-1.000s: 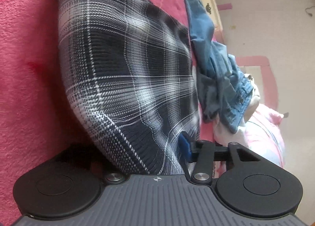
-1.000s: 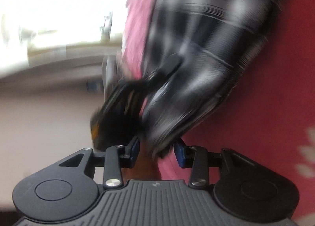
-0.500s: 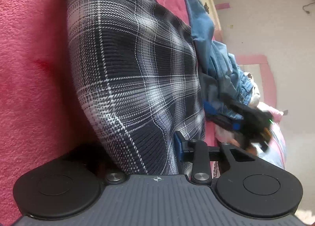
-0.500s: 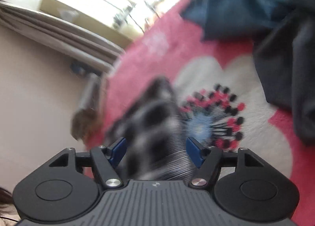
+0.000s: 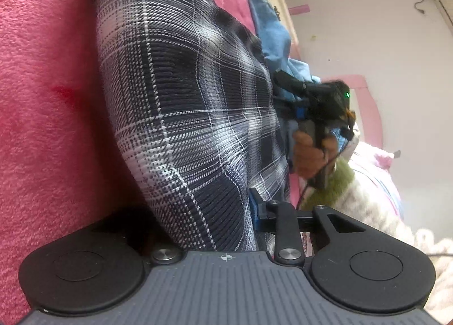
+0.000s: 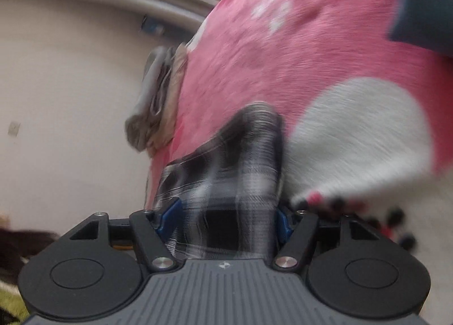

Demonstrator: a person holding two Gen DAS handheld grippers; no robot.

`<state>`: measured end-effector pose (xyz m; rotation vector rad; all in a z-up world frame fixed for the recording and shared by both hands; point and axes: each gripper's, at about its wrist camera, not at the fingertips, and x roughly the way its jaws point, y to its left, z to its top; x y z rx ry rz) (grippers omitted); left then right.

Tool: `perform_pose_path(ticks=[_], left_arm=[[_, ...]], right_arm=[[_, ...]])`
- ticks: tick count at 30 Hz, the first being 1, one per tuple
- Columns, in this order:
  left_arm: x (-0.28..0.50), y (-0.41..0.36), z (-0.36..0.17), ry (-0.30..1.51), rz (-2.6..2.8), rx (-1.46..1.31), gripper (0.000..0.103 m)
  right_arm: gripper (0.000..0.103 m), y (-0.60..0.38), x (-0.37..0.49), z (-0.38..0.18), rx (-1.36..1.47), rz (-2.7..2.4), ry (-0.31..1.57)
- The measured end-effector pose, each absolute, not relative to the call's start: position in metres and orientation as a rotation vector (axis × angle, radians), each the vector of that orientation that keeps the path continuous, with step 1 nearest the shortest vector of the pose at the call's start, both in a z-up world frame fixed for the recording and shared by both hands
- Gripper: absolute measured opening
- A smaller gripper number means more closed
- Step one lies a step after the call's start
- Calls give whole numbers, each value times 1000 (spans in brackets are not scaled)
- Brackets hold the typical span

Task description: Fold clothes

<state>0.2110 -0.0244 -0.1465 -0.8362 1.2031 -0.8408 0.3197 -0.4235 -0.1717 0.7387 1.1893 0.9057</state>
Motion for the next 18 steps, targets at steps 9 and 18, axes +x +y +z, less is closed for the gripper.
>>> perform_pose_path(ticks=[9, 18], left_arm=[[209, -19, -146, 1188, -849, -841, 27], [202, -11, -132, 1160, -814, -838, 20]], right_arm=[[46, -384, 345, -185, 747, 1048, 1205], [33, -374, 305, -146, 594, 915, 1075]])
